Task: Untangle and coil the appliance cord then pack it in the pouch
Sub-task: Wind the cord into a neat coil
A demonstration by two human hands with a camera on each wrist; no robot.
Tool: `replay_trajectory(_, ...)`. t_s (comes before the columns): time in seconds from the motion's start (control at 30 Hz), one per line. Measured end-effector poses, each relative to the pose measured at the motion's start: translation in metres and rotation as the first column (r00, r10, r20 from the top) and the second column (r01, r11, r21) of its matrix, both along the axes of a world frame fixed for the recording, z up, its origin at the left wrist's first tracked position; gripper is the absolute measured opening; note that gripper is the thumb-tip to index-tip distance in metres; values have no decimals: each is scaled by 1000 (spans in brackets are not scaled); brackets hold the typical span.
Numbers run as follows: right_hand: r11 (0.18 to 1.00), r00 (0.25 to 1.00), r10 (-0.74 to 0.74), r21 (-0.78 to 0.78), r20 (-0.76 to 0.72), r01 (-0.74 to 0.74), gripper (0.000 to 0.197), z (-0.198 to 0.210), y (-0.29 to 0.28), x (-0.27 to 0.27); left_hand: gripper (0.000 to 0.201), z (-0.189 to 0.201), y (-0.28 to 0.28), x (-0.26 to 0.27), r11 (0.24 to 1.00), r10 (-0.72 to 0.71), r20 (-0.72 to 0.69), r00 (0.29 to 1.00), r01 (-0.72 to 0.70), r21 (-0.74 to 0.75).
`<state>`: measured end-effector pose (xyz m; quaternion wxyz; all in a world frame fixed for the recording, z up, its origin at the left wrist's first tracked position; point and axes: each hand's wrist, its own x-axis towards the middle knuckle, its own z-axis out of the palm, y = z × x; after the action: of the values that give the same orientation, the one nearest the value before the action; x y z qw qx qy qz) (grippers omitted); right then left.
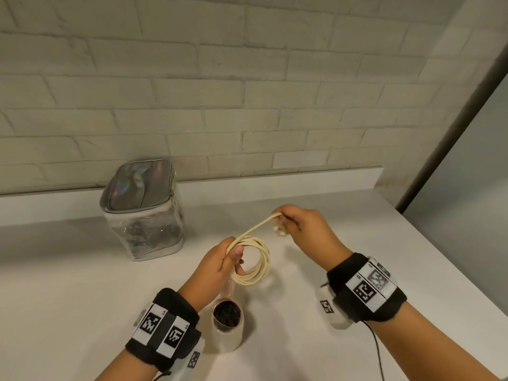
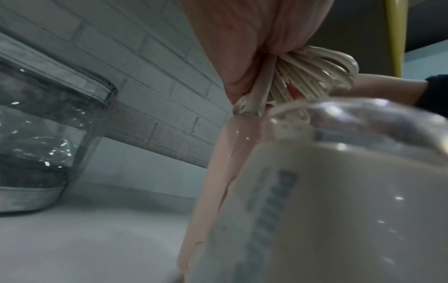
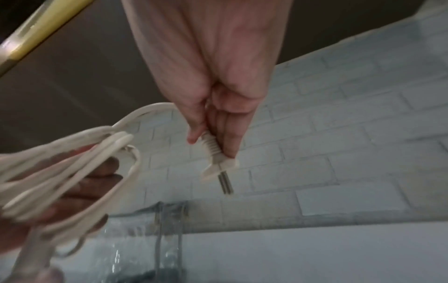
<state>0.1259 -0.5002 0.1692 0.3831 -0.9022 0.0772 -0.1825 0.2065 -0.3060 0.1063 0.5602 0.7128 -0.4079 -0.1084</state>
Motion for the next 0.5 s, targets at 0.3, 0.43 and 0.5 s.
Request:
replay_trajectory(0.3,732,968,203,680,-147,-50,18,-12,23,8,12,-10,-6,-7,1000,2,45,999,-2,12)
replay_trajectory(0.43,672,944,255,741,-209,-17,16,-18,24,10,12,-15,-7,-11,999,28,57,998,-30,23)
replay_trajectory(0.5,646,922,301,764,-245,-8,16,-20,25,11,13,-14,-8,-10,998,54,59,997,-55,23)
